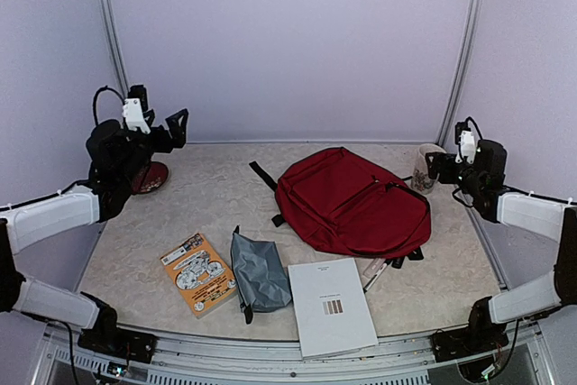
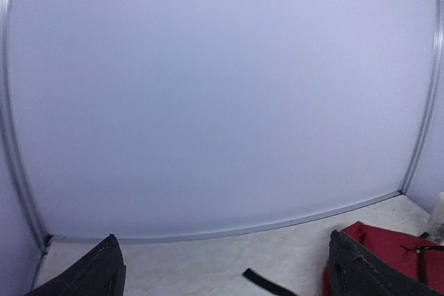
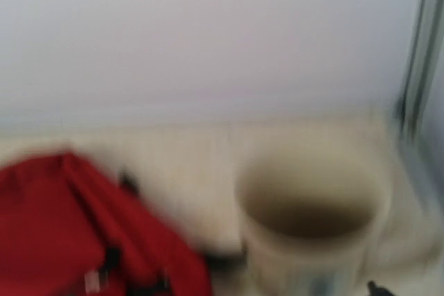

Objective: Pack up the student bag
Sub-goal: Pick up the student bag from the center of the board, then pass from the right arm to the left

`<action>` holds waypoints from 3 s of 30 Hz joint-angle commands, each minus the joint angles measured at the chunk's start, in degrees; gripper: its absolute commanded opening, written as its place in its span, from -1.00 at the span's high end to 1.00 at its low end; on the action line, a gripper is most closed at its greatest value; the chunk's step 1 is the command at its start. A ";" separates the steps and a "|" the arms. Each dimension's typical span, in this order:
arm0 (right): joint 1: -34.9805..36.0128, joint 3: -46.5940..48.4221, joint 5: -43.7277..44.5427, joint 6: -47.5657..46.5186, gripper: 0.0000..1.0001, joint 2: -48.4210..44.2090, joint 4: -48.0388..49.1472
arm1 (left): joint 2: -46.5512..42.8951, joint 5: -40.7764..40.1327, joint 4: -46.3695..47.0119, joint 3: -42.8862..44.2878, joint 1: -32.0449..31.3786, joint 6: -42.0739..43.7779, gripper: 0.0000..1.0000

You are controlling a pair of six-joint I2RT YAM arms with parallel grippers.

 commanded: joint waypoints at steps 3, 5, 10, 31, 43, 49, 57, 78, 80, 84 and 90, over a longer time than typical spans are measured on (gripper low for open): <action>-0.07 0.99 -3.13 9.22 -1.00 5.27 -24.56 | 0.29 1.32 -24.98 17.74 -16.87 8.05 -0.98; 0.54 0.62 -5.95 9.44 -1.00 7.16 -24.54 | 0.89 1.50 -30.84 21.87 -21.54 11.64 -0.98; 1.43 0.87 -12.98 8.70 -0.84 12.37 -24.26 | 0.13 7.74 -37.47 25.79 -24.29 14.06 -0.98; 17.95 45.71 -14.59 -4.70 1.00 11.36 -46.28 | -10.31 12.92 -24.27 9.43 -21.13 11.55 -0.98; 36.26 59.11 -16.55 -33.71 1.00 12.92 -51.98 | -9.82 22.25 -31.49 10.90 -22.39 20.91 -0.98; 38.91 50.26 -16.19 -43.91 1.00 8.40 -49.02 | -8.13 27.82 -35.29 11.82 -22.27 24.13 -0.98; 42.35 38.21 -22.25 -63.73 1.00 2.04 -48.17 | -4.85 17.73 -40.83 13.51 -22.71 29.52 -0.98; 42.84 32.54 -27.45 -71.48 1.00 -2.82 -46.70 | 0.45 13.66 -58.46 25.28 -27.63 36.73 -0.97; 42.79 31.69 -27.59 -71.63 1.00 -3.17 -45.11 | 0.86 16.61 -58.44 24.32 -27.63 37.25 -0.98; 42.83 29.47 -26.71 -71.47 1.00 -3.47 -40.49 | 1.87 18.97 -58.10 25.14 -27.63 36.49 -0.55; 42.79 24.40 -12.65 -57.32 0.24 -3.85 -19.99 | 1.97 22.70 -54.52 26.13 -27.39 30.65 1.00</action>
